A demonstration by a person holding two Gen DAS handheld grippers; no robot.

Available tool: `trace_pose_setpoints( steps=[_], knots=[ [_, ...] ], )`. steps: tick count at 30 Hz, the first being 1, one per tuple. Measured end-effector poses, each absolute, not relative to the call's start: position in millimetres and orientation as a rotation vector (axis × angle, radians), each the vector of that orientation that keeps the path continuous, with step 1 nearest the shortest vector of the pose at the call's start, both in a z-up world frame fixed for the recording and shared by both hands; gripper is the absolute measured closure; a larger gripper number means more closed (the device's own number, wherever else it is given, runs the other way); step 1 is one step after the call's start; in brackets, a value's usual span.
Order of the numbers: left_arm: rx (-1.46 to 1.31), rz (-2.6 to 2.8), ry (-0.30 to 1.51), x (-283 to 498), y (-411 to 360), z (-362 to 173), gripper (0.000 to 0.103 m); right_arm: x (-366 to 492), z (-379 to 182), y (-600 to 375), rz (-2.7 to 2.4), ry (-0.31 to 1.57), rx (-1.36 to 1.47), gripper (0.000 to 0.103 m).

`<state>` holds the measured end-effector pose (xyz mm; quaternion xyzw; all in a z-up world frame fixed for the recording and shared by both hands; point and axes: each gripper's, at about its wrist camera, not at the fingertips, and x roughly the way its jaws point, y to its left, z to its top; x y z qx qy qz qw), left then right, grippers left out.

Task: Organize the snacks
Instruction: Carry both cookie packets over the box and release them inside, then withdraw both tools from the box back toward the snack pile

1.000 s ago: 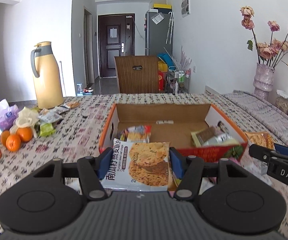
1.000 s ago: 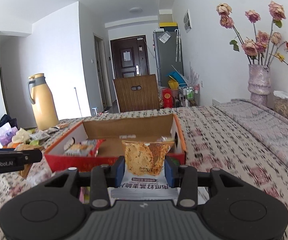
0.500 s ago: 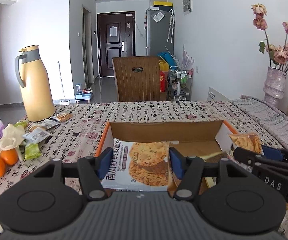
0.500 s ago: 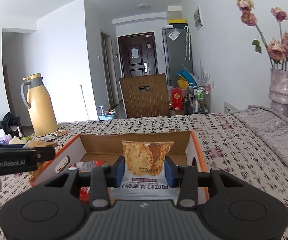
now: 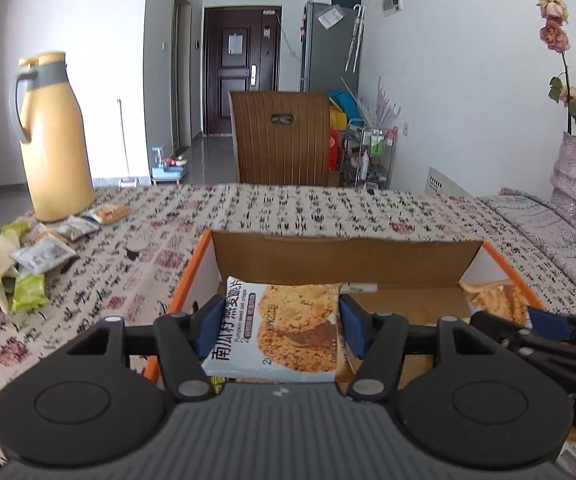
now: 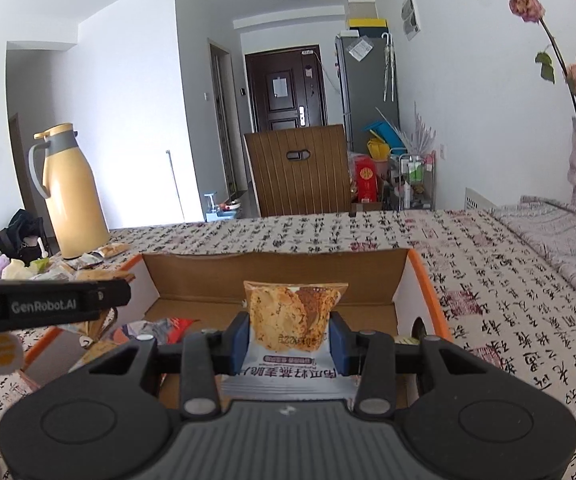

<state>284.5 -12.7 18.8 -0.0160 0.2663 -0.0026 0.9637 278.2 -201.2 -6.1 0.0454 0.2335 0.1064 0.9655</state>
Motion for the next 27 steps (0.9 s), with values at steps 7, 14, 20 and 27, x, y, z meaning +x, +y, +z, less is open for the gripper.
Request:
trace_pose_setpoints(
  steps=[7, 14, 20, 27],
  knots=[
    [-0.06, -0.012, 0.511, 278, -8, 16, 0.019, 275, -8, -205, 0.184, 0.475, 0.09, 0.044],
    [-0.088, 0.039, 0.499, 277, -4, 18, 0.0, 270, -3, -213, 0.17, 0.443, 0.122, 0.001],
    [-0.085, 0.035, 0.497, 276, -3, 19, 0.0, 267, -1, -214, 0.167, 0.433, 0.121, 0.0],
    [-0.081, 0.04, 0.495, 272, -7, 28, 0.0, 260, 9, -213, 0.167, 0.401, 0.116, 0.0]
  ],
)
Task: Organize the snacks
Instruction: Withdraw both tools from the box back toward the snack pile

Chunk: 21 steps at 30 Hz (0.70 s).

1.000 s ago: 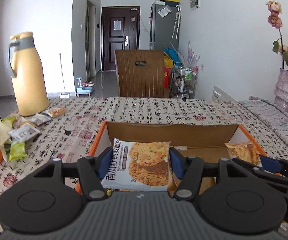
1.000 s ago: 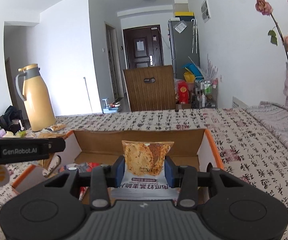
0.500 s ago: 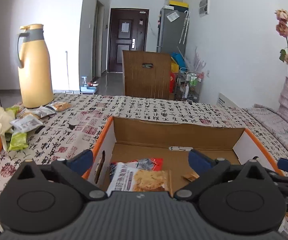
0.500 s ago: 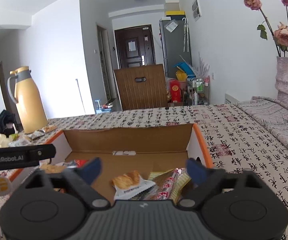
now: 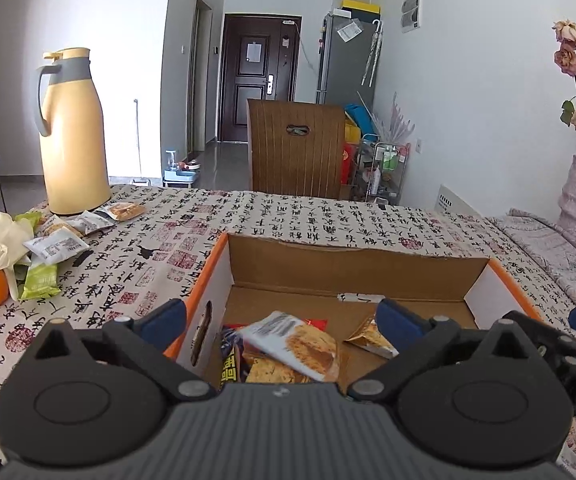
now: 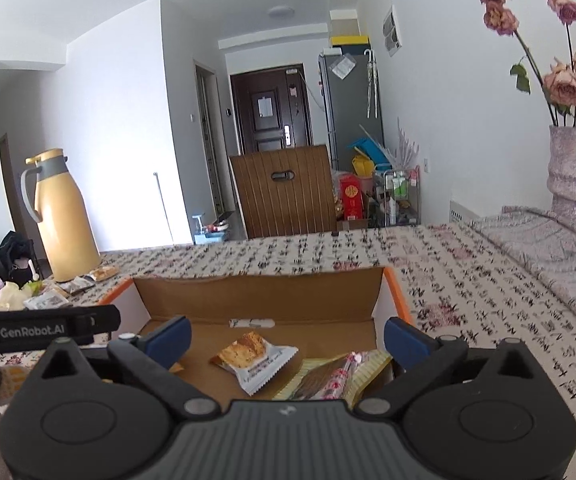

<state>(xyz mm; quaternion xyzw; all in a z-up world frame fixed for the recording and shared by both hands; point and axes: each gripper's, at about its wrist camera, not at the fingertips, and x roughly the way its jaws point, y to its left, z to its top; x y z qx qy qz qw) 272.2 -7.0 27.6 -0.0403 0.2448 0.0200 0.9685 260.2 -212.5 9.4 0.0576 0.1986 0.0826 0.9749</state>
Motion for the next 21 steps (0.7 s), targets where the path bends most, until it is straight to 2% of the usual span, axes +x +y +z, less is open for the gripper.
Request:
trace_pose_setpoints(
  steps=[21],
  knots=[
    [-0.074, 0.04, 0.443, 178, -7, 55, 0.0, 170, 37, -219, 0.167, 0.347, 0.085, 0.0]
  ],
)
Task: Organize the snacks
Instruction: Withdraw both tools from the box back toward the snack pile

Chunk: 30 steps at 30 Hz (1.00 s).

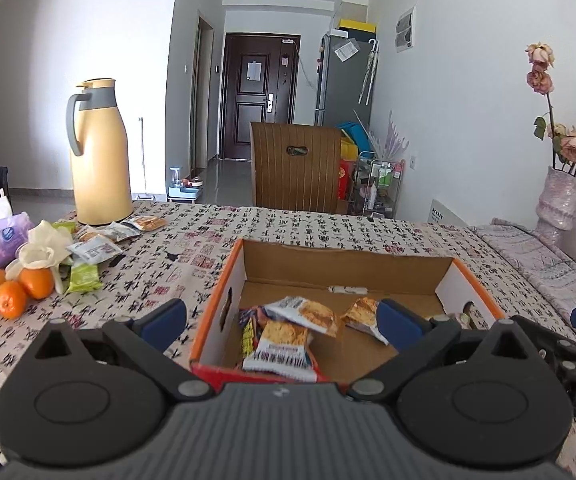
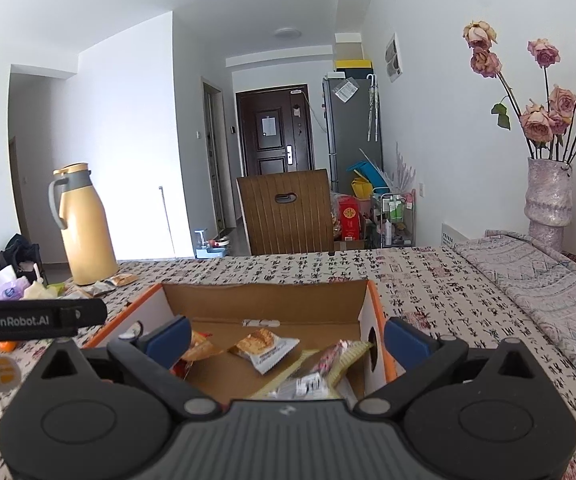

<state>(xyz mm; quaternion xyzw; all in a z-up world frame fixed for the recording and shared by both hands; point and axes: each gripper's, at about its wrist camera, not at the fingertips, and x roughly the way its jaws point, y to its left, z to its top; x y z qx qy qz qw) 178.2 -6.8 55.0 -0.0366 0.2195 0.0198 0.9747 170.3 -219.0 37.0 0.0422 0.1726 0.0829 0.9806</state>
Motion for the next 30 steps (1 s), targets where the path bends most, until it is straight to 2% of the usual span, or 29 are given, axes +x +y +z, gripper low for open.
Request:
trace_pose_setpoints(
  steps=[15, 30],
  knots=[
    [-0.094, 0.033, 0.517, 131, 8, 15, 0.0, 117, 0, -231, 0.182, 0.411, 0.046, 0.0],
    [-0.1, 0.053, 0.581, 110, 26, -14, 0.0, 108, -39, -259, 0.109, 0.542, 0.049, 0.0]
  ],
)
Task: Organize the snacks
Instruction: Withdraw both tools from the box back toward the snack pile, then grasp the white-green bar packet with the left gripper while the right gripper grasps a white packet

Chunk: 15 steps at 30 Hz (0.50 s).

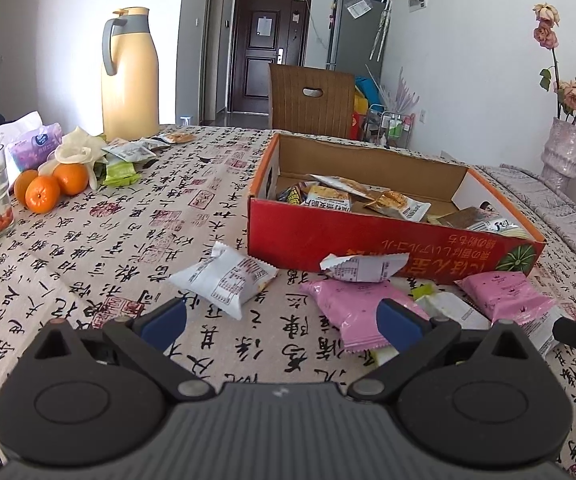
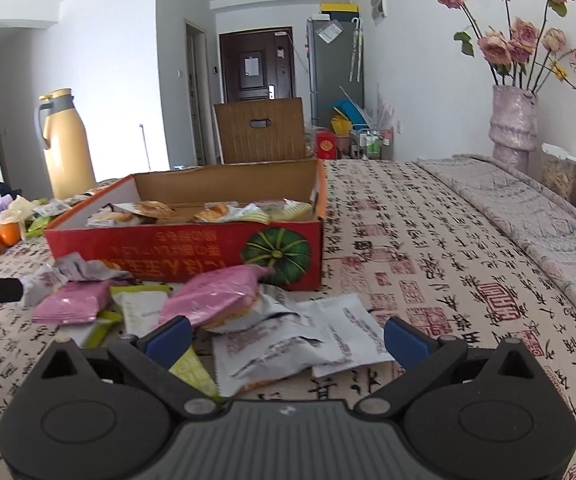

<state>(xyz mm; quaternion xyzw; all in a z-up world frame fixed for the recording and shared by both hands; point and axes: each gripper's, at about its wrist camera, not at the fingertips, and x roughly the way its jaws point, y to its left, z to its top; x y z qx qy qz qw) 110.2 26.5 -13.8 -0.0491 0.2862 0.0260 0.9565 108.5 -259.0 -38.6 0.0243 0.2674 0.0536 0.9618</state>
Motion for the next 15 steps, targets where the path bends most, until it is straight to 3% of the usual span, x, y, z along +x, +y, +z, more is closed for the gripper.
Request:
trace_pose_setpoints(
  steps=[10, 15],
  knots=[
    [-0.088, 0.047, 0.567, 109, 23, -10, 0.0, 132, -51, -243, 0.142, 0.587, -0.078, 0.024],
    [-0.084, 0.045, 0.566, 108, 21, -9, 0.0, 146, -61, -236, 0.16, 0.628, -0.096, 0.025]
  ],
)
